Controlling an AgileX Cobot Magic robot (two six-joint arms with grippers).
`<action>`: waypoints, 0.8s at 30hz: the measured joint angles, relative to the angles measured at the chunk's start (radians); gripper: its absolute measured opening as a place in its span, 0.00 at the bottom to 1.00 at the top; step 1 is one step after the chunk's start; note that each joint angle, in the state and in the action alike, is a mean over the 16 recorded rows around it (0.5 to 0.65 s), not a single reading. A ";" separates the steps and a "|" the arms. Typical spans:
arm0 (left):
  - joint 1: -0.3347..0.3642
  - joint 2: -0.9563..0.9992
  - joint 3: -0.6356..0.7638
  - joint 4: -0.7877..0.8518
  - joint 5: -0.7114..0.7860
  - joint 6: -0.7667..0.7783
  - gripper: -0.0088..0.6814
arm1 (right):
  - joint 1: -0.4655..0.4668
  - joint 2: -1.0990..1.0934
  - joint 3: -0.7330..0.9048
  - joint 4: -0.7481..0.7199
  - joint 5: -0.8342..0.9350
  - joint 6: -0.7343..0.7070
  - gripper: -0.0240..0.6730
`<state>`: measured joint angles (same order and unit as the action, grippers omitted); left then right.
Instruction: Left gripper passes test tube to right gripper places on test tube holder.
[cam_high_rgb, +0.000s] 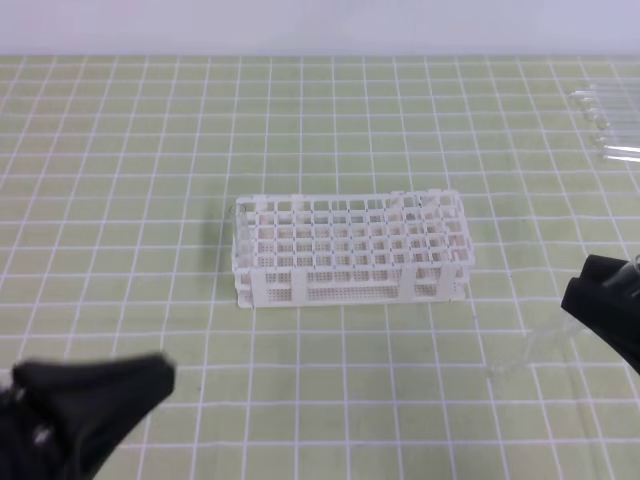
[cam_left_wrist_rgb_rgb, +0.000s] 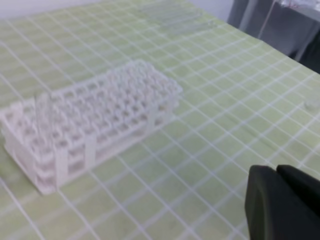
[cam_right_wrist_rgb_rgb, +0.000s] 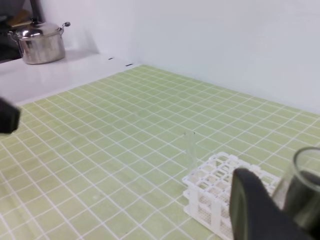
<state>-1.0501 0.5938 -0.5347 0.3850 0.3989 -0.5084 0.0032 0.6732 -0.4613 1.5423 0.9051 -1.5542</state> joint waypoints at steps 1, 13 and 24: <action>0.000 -0.030 0.015 -0.007 0.016 0.000 0.02 | 0.000 0.000 0.000 0.000 -0.001 0.000 0.18; 0.000 -0.244 0.167 -0.067 0.088 -0.007 0.01 | 0.000 0.000 0.000 0.000 -0.003 0.000 0.18; 0.000 -0.263 0.181 -0.070 0.135 -0.013 0.01 | 0.000 0.000 0.000 0.012 -0.006 0.000 0.18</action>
<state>-1.0501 0.3311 -0.3539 0.3154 0.5338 -0.5213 0.0032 0.6732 -0.4613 1.5546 0.8994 -1.5542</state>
